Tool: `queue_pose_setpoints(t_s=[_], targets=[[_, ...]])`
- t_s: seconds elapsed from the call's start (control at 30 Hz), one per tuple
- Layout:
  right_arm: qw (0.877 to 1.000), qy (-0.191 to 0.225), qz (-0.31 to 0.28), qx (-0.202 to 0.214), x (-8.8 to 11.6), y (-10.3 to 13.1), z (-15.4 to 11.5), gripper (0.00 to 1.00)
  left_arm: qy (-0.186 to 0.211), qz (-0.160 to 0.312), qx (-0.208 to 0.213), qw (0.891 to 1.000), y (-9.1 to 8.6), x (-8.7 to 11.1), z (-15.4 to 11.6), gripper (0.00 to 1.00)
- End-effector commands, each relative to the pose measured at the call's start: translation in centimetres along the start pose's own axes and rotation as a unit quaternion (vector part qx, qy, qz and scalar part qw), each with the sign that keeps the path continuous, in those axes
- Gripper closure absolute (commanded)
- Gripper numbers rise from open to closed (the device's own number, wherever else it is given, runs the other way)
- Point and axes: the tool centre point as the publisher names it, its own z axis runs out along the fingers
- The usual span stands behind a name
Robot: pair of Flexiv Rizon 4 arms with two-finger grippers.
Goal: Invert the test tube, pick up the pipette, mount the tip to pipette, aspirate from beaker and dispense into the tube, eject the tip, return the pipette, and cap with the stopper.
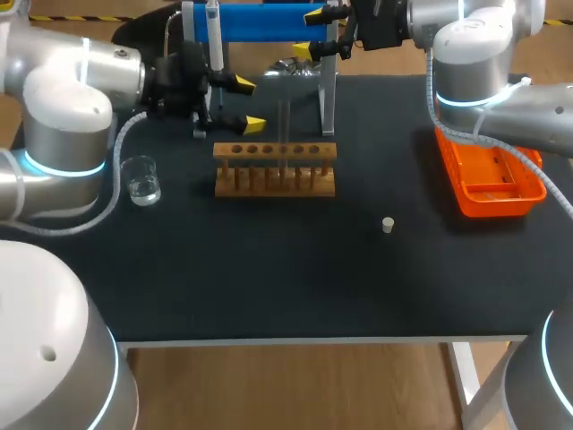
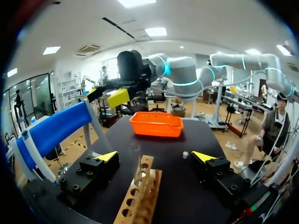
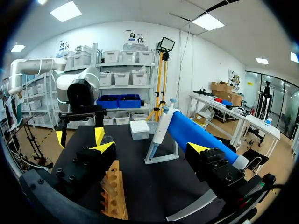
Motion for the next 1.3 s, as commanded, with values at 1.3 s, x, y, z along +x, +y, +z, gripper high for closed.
queue_pose_setpoints(t_s=[1.3], targets=[[1.0,0.001,0.0,0.001,0.0,0.0,-0.1,0.0,0.005,0.012,-0.08,0.997,3.2,-1.8,8.8,0.0]])
